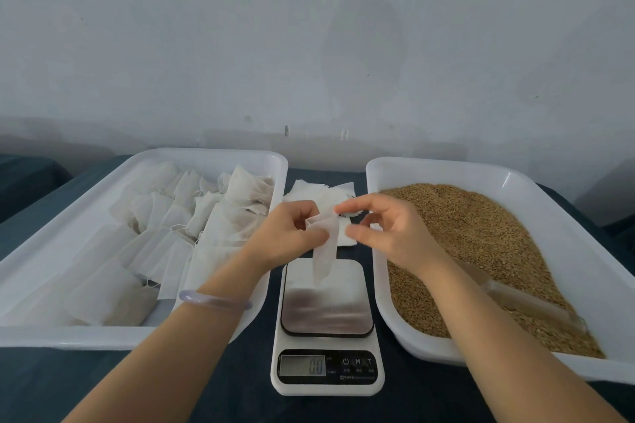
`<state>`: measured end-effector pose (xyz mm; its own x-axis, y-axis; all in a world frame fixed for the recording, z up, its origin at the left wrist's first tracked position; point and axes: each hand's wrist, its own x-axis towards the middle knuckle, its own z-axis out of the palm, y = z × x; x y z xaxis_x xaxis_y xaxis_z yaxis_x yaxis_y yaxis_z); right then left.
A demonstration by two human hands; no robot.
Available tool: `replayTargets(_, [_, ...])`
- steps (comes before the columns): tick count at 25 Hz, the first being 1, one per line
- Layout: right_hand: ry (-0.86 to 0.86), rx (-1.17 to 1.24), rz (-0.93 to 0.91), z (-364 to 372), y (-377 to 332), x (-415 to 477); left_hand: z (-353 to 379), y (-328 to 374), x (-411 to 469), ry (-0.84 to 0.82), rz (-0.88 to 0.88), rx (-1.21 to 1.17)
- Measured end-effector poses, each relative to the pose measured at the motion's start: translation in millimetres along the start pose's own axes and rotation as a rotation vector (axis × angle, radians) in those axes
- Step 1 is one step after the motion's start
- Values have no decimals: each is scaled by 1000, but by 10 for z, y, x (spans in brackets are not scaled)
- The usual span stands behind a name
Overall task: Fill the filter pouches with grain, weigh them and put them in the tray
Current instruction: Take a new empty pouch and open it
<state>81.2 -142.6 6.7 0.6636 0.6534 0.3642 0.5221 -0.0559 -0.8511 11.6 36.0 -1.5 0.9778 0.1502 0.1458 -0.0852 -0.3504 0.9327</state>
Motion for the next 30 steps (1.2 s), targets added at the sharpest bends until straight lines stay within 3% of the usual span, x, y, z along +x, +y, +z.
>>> replayTargets(2, [-63,-116,-22,56,8,-5,5,-10,3,-38,13,49])
replayTargets(6, [3,-246,-118,110,16,8,11,-28,8,-64,107,218])
replayTargets(11, [131,-235,-108,71,1,9,-1,-68,32,-34,63,97])
replayTargets(17, [-29,-242,0,92,-25,-5,-12,-31,17,-52,83,6])
replayTargets(22, [11,-88,8,17,-6,-3,10,-12,16,-123,12,106])
replayTargets(27, [-147,-151,51,8,-24,-19,-30,-17,17,-99,-19,-4])
replayTargets(30, [-132,-184,96,-6,15,-2,9,-38,-18,59,160,302])
